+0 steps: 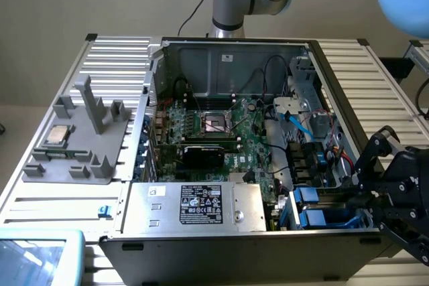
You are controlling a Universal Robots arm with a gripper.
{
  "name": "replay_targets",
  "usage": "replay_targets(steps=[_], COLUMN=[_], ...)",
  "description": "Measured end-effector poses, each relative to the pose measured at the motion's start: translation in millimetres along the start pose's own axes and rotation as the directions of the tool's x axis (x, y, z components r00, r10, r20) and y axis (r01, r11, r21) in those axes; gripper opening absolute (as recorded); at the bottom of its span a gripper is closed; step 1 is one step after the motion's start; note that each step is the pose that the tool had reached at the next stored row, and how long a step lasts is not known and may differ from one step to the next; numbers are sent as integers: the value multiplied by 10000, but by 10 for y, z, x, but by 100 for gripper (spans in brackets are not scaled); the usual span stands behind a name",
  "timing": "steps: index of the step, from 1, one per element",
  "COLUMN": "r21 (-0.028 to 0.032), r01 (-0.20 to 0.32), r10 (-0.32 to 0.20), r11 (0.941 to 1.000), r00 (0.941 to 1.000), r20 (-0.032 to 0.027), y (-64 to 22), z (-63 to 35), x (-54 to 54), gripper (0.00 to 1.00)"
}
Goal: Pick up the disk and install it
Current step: 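Insert the first disk wire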
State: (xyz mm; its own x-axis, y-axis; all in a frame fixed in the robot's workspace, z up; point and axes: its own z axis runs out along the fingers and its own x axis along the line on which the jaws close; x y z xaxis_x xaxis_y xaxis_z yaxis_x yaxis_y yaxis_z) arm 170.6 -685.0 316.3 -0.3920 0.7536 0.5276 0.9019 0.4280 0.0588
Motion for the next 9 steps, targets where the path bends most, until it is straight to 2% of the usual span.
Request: replay_targets(steps=[5, 6, 9], r21=[0, 0, 0], r01=[0, 0, 0], r10=[0, 0, 0], r11=[10000, 10000, 10000], r00=[10000, 10000, 10000], r20=[0, 0, 1], y=[0, 0, 0], z=[0, 0, 0], x=[0, 0, 0], gripper=[24, 16, 16])
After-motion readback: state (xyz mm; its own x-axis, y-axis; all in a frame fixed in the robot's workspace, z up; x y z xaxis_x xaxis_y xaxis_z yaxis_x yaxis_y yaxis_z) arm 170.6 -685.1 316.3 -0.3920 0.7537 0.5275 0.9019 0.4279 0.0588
